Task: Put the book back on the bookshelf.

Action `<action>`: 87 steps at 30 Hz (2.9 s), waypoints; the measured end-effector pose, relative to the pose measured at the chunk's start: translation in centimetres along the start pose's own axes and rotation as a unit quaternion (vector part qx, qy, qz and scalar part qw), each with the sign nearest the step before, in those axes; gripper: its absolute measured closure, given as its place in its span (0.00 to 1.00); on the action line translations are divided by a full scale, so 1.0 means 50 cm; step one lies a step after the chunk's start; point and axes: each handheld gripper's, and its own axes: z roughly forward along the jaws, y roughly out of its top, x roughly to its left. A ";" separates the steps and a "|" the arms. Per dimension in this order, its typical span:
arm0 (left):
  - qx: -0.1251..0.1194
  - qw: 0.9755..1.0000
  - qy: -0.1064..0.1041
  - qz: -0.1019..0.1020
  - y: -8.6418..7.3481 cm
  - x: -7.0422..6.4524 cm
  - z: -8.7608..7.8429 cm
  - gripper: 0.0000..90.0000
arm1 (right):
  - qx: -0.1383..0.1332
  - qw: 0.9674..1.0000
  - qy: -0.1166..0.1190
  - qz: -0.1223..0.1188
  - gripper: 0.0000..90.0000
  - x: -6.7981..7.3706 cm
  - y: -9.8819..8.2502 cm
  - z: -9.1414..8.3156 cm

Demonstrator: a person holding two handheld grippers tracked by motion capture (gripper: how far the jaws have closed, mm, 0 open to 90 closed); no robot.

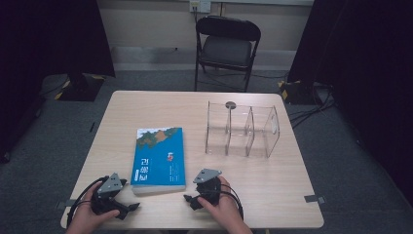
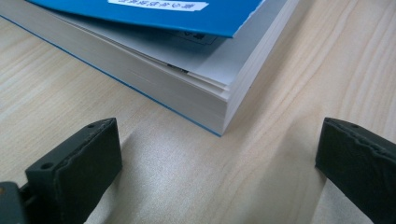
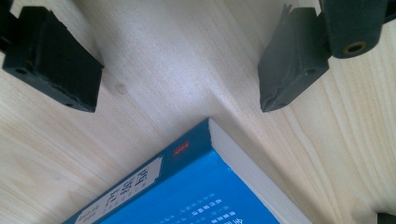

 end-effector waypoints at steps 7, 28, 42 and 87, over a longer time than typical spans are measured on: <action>-0.004 1.000 0.007 -0.008 0.001 -0.003 0.001 0.00 | 0.001 1.000 0.000 0.000 0.15 0.000 0.000 0.000; 0.017 0.999 0.034 -0.016 0.038 0.002 0.003 0.39 | 0.000 1.000 0.000 0.000 0.15 0.000 0.000 0.000; 0.022 0.999 0.039 -0.025 0.045 0.001 0.009 0.38 | 0.000 1.000 0.000 0.000 0.15 0.000 0.000 0.000; 0.002 0.999 0.018 -0.049 0.075 0.011 -0.016 0.39 | 0.000 1.000 0.002 -0.003 0.14 -0.001 0.002 0.002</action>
